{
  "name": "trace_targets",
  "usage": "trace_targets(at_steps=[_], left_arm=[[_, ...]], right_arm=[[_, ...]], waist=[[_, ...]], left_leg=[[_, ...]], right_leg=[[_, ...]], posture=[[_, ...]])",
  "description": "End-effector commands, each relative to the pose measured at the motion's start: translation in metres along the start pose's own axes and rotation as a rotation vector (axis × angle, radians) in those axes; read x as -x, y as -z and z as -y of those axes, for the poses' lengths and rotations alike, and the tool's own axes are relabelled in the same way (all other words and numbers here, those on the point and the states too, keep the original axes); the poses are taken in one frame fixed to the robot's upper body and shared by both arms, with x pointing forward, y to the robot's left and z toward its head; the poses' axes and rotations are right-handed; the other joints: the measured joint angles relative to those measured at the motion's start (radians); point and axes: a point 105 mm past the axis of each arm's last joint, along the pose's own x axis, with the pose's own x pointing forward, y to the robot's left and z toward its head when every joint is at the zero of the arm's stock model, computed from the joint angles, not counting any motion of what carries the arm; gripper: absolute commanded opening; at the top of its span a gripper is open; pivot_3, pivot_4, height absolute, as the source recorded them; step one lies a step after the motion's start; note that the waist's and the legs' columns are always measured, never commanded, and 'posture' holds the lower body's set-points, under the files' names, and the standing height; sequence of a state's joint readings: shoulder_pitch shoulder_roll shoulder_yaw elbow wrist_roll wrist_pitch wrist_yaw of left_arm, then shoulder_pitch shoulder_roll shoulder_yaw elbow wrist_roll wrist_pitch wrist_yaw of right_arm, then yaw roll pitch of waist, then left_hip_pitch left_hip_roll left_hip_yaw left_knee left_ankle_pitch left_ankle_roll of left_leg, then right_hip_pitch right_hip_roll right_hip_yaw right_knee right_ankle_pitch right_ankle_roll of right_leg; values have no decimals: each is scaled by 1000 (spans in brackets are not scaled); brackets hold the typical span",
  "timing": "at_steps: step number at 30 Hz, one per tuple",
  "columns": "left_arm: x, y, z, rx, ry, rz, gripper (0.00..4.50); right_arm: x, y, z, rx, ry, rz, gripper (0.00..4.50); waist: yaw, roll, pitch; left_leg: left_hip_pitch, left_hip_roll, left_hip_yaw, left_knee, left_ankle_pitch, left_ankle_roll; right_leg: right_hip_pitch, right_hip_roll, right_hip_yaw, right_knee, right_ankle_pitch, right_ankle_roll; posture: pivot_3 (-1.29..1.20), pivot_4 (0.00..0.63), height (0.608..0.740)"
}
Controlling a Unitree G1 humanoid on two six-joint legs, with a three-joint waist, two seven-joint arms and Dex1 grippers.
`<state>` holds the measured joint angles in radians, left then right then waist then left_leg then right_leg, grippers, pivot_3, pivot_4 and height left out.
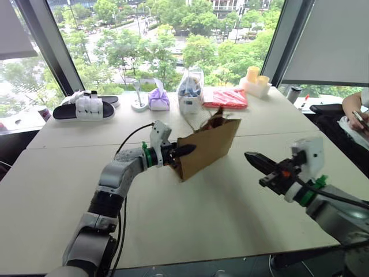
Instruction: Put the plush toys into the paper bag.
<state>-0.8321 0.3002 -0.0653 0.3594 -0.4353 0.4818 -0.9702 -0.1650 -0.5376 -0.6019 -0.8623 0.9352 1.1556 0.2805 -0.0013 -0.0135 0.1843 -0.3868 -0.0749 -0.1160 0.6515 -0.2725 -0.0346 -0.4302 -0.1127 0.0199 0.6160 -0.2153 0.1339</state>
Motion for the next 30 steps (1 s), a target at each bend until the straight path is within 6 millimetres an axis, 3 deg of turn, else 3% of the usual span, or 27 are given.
trace_targets(at_steps=[1,11,23,27,30], left_arm=[[1,-32,2,-29,181,66,1263],[-23,-42,5,59,403,47,1263],[-8,-26,-14,82,309,-9,1263],[-8,-26,-16,74,299,-5,27],[-6,-29,-15,84,313,11,27]], right_arm=[[19,-10,9,47,63,8,0],[44,-16,4,73,165,2,0],[42,-25,4,74,172,-24,0],[40,-25,6,77,168,-35,0],[37,-26,7,82,158,-40,0]], waist=[[4,0,0],[10,-1,1],[12,-2,1],[14,-3,1],[13,-3,1]], left_leg=[[0,0,0,1,0,0],[-1,0,1,2,-2,3],[-1,0,1,4,-2,4],[-1,0,0,6,-2,4],[-2,0,0,9,-4,7]], right_leg=[[0,0,0,0,0,0],[1,-1,0,-2,0,1],[2,0,-1,0,0,1],[3,0,-1,0,0,2],[3,0,-1,0,1,2]], posture=[[0,150,740],[0,150,740],[0,150,740],[0,150,740],[0,150,740]])
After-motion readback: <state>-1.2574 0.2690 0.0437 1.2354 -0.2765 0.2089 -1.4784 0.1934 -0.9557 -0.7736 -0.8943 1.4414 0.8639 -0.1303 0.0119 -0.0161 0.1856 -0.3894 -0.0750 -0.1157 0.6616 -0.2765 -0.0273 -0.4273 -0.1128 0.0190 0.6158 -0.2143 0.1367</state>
